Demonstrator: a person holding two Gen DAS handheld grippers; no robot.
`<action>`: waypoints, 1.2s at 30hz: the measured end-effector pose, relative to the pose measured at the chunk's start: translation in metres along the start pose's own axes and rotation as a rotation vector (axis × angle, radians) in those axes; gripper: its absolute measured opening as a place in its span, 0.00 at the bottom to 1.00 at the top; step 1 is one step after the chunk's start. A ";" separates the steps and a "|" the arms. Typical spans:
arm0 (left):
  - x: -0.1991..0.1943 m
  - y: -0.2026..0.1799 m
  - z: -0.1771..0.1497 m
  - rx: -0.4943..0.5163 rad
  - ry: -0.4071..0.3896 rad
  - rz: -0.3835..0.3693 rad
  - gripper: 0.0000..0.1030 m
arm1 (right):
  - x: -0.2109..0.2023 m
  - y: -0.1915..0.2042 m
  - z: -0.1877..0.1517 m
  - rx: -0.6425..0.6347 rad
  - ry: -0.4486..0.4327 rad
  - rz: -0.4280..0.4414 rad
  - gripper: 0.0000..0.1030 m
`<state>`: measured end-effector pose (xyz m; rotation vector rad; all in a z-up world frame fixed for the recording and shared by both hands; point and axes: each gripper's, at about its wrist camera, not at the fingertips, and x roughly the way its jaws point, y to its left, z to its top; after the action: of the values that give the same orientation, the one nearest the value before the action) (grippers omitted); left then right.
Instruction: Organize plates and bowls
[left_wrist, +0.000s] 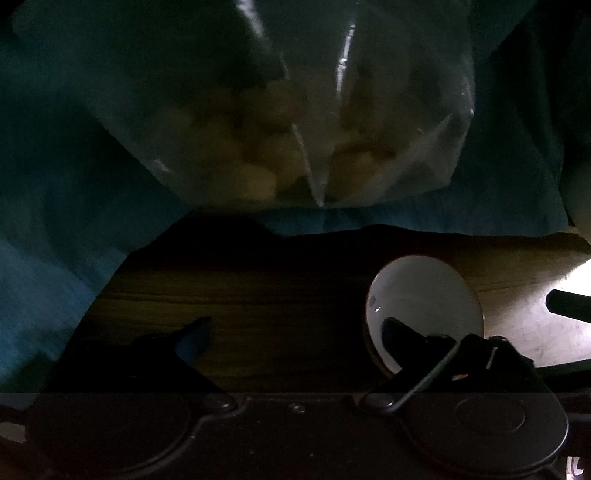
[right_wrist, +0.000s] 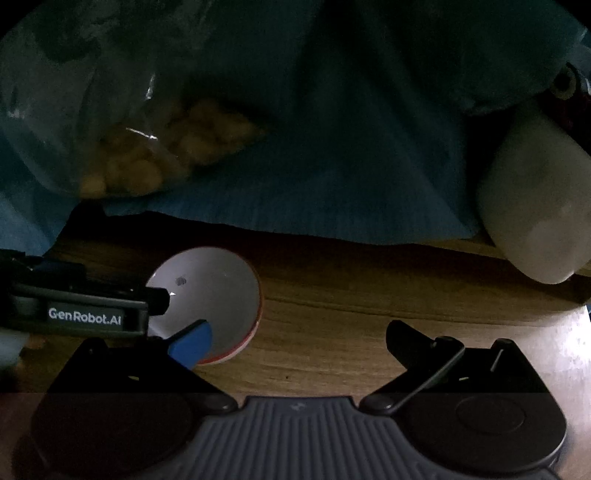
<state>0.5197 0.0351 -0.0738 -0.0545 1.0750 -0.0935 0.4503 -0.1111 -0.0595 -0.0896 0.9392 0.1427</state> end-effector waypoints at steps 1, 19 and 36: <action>-0.001 -0.001 0.000 0.001 -0.002 -0.004 0.89 | 0.000 0.000 0.000 0.000 -0.001 0.002 0.99; -0.005 0.005 0.000 -0.046 0.025 -0.088 0.57 | 0.013 -0.011 -0.003 0.073 0.032 0.130 0.75; -0.009 0.000 -0.012 -0.025 0.032 -0.098 0.13 | 0.018 -0.017 -0.004 0.096 0.024 0.281 0.20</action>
<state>0.5046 0.0357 -0.0717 -0.1285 1.1052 -0.1696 0.4606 -0.1265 -0.0764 0.1304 0.9783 0.3562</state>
